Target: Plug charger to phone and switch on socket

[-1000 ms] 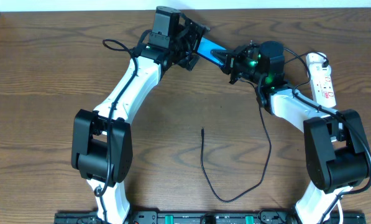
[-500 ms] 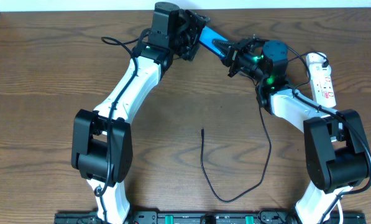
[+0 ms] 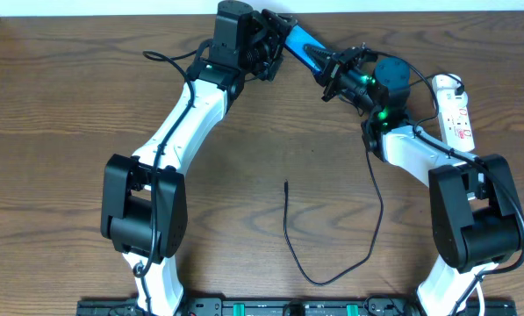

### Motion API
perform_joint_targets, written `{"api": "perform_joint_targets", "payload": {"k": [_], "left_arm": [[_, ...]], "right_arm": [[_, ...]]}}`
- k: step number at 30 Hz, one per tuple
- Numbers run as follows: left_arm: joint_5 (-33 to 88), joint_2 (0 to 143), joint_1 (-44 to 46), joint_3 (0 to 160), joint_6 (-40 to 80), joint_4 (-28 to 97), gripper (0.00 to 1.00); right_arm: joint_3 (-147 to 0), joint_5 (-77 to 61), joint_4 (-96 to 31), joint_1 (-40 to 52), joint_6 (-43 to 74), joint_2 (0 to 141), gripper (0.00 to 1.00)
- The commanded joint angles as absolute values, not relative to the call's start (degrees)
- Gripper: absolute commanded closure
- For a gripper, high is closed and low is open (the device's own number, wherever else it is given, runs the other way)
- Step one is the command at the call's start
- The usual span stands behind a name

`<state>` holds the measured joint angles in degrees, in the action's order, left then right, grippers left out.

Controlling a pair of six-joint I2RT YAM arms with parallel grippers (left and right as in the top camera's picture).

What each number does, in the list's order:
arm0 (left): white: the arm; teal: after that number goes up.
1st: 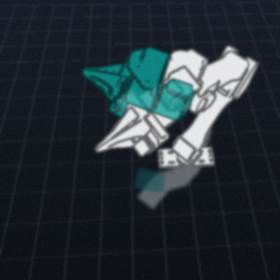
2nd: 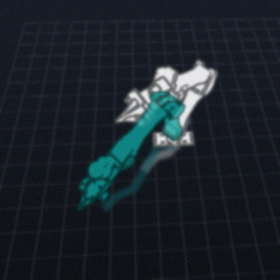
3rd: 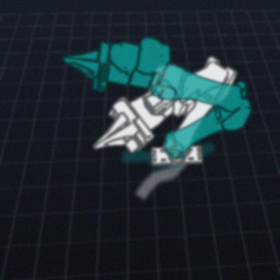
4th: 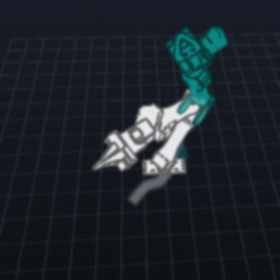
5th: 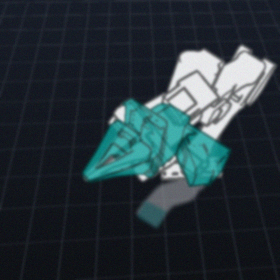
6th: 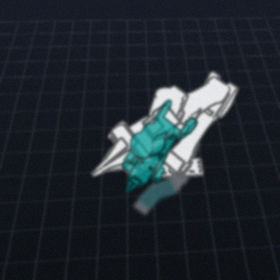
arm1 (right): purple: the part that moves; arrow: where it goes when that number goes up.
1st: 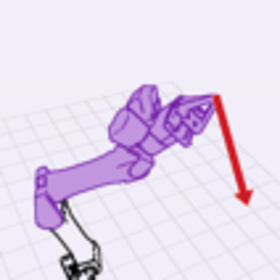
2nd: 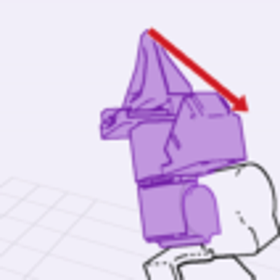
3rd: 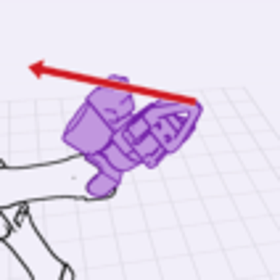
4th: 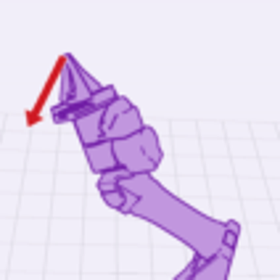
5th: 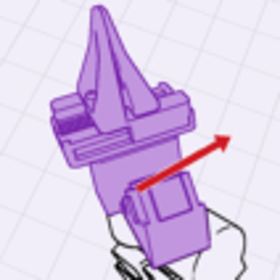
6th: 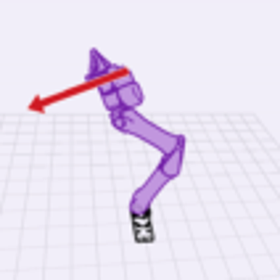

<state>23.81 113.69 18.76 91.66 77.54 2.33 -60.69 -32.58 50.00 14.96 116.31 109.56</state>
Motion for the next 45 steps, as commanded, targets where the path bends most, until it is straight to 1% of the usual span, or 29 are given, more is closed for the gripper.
{"api": "perform_joint_targets", "payload": {"k": [1,11,15,19,22,27,28,30,33,40,45], "left_arm": [[23.33,112.27,18.39,92.01,77.17,1.98,0.18],[23.29,112.27,18.39,92.01,77.14,0.34,0.19],[23.29,112.27,18.39,92.01,77.14,0.34,0.24],[22.81,112.27,18.39,92.01,77.17,0.32,0.26],[20.38,112.27,18.39,92.01,77.19,0.32,0.34],[19.84,112.27,18.41,92.01,77.19,0.08,0.36],[19.84,112.27,18.39,92.01,77.19,0.08,0.40],[19.84,112.27,18.39,92.01,77.19,0.08,0.43],[19.84,112.27,18.39,92.01,77.19,-0.14,0.45],[19.84,112.27,18.39,92.01,77.21,-1.76,0.45],[19.84,112.27,18.39,92.01,77.19,-2.74,0.50]], "right_arm": [[-61.60,-32.75,51.29,14.57,117.21,109.14,0.98],[-61.60,-35.11,52.10,14.68,117.19,109.14,0.98],[-61.60,-35.53,52.10,14.72,117.19,109.14,0.98],[-61.60,-35.75,52.12,14.72,117.21,109.14,0.98],[-61.60,-35.75,52.31,14.72,117.21,109.14,0.99],[-61.60,-35.73,53.41,14.72,117.21,109.14,0.99],[-61.60,-35.75,53.39,14.72,117.19,109.14,0.99],[-61.60,-35.97,53.39,14.72,117.19,109.14,0.98],[-61.60,-36.75,53.39,14.74,117.16,109.14,0.98],[-61.60,-37.26,53.36,14.74,116.51,109.14,0.99],[-61.60,-37.23,53.36,15.11,116.51,109.14,0.99]]}}
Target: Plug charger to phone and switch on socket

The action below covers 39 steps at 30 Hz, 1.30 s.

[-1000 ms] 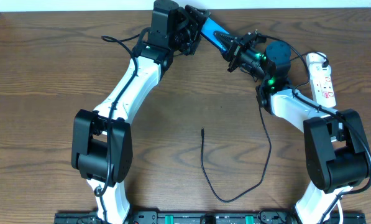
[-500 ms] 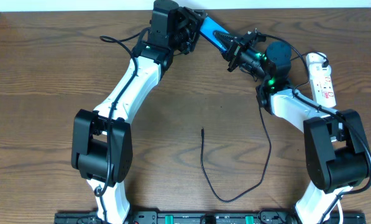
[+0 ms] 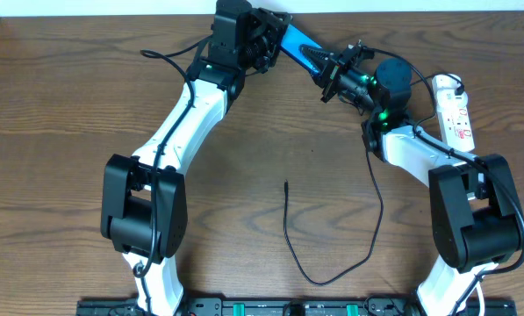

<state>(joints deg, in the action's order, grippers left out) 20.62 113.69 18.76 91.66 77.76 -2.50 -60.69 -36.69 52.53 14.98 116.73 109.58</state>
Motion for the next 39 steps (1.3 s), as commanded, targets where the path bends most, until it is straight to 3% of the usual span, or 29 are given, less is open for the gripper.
{"api": "perform_joint_targets", "payload": {"k": [1,9,16,25,33,39], "left_arm": [[19.84,112.27,18.41,92.01,77.19,-2.72,0.51],[19.86,112.27,18.41,92.01,77.19,-2.70,0.62],[19.88,112.27,18.41,92.01,77.19,-2.70,0.63],[19.86,112.27,18.41,92.01,77.17,-2.70,0.79],[19.84,112.27,18.41,92.01,77.14,-2.70,0.81],[19.84,112.27,18.41,92.01,77.17,-2.68,0.92]], "right_arm": [[-61.60,-37.21,53.34,15.25,116.51,109.14,0.98],[-61.60,-37.23,53.36,15.49,116.49,109.14,0.99],[-61.60,-37.23,53.34,15.49,115.59,109.14,0.99],[-61.60,-37.23,53.34,15.49,114.76,109.14,0.99],[-61.60,-37.23,53.34,15.49,114.76,109.14,0.99],[-61.60,-37.23,53.17,15.49,114.54,109.14,0.99]]}}
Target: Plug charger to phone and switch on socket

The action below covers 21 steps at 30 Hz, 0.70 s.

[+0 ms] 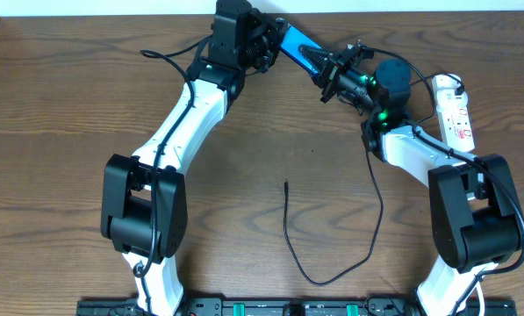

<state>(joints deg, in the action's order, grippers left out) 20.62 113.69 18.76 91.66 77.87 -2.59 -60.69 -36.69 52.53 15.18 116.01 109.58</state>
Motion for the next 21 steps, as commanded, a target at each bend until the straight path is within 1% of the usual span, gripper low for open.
{"api": "perform_joint_targets", "payload": {"k": [1,12,13,14,15,18,21], "left_arm": [[19.84,112.27,18.41,92.01,77.14,-2.68,0.92],[19.86,112.27,18.41,92.01,77.14,-2.66,0.93],[19.86,112.27,18.41,92.01,77.14,-2.66,0.93],[19.86,112.27,18.41,92.01,77.17,-2.66,0.93],[19.86,112.27,18.41,92.01,77.17,-2.68,0.93],[19.86,112.27,18.41,92.01,77.17,-2.68,0.92],[19.86,112.27,18.39,92.01,77.17,-2.68,0.93]], "right_arm": [[-61.60,-37.23,53.06,15.49,114.50,109.14,0.99],[-61.60,-37.23,52.93,15.49,113.47,109.14,0.99],[-61.60,-37.26,52.93,15.49,113.45,109.14,0.97],[-61.60,-37.26,52.93,15.49,113.47,109.14,0.93],[-61.60,-37.30,52.93,15.49,113.45,109.14,0.87],[-61.60,-37.67,52.93,15.46,113.03,109.14,0.74],[-61.60,-37.69,52.93,15.46,113.03,109.14,0.53]]}}
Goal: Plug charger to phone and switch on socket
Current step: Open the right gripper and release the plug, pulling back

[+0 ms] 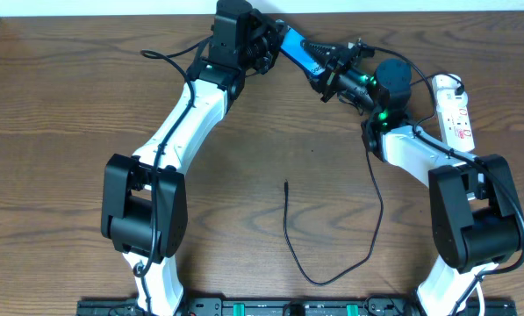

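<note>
The blue phone (300,53) is at the far edge of the table, between the two arms. My left gripper (272,39) is at its left end and looks shut on it. My right gripper (330,67) has its dark fingers (335,46) on either side of the phone's right end; the overhead view does not show whether they press on it. The black charger cable (377,206) loops across the table's middle, and its free plug (286,184) lies alone, far from both grippers. The white socket strip (455,110) lies at the right.
The cable's loop reaches down near the front edge (319,281) and runs up behind the right arm (415,149) toward the strip. The left arm (187,114) crosses the left half of the table. The wall runs along the back edge.
The phone has turned a little and shows more of its blue face. My right gripper's fingers now sit slightly higher and further left on its right end. Cable and plug have not moved.
The phone was first stretched long between both grippers at the back edge. Then it appeared shorter and both grippers stood a little closer together. It stayed so, and now its face is turned more toward the camera. The cable lay still throughout.
</note>
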### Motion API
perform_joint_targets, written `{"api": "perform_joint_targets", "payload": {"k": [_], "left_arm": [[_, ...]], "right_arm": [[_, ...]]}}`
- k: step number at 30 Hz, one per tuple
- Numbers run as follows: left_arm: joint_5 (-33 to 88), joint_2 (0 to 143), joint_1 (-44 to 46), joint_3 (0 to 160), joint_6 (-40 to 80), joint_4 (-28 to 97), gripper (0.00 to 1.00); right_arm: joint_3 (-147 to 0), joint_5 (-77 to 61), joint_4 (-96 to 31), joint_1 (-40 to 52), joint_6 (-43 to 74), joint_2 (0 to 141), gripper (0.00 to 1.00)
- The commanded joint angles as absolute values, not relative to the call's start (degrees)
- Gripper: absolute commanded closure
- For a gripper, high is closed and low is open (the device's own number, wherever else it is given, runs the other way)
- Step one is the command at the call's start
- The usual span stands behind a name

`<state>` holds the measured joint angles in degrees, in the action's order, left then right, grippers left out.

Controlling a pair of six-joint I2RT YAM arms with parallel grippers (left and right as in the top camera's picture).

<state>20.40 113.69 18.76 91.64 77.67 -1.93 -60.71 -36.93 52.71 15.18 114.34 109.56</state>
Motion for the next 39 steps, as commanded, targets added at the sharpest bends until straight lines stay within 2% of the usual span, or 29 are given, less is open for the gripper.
{"api": "perform_joint_targets", "payload": {"k": [1,4,6,7,14,23,31,35,39], "left_arm": [[19.84,112.27,18.39,92.01,77.14,-2.68,0.93],[19.86,112.27,17.96,92.01,77.14,-2.68,0.93],[19.88,112.27,17.30,92.01,77.14,-2.52,0.93],[19.88,112.27,16.93,92.01,77.14,-2.44,0.93],[23.33,112.27,12.75,92.01,77.19,-0.89,0.93],[40.49,112.27,5.58,92.01,76.93,9.98,0.92],[50.98,112.27,0.97,92.01,60.75,23.83,0.93],[53.69,112.27,0.16,92.01,53.60,26.98,0.92],[53.78,112.27,-0.23,92.01,46.13,30.94,0.93]], "right_arm": [[-61.60,-37.71,52.95,15.42,112.95,109.14,0.43],[-61.60,-38.00,52.95,14.98,109.51,109.14,0.15],[-61.60,-39.05,52.95,14.20,107.53,109.14,0.04],[-61.60,-39.70,52.95,13.67,106.80,109.14,0.01],[-61.60,-44.12,52.93,8.97,101.34,109.14,0.01],[-61.60,-49.21,52.93,2.90,90.98,109.14,0.01],[-62.26,-50.61,52.07,1.43,84.60,109.14,0.01],[-66.19,-52.38,41.23,1.56,78.74,109.14,0.01],[-73.80,-52.62,20.01,2.04,66.57,109.14,0.01]]}}
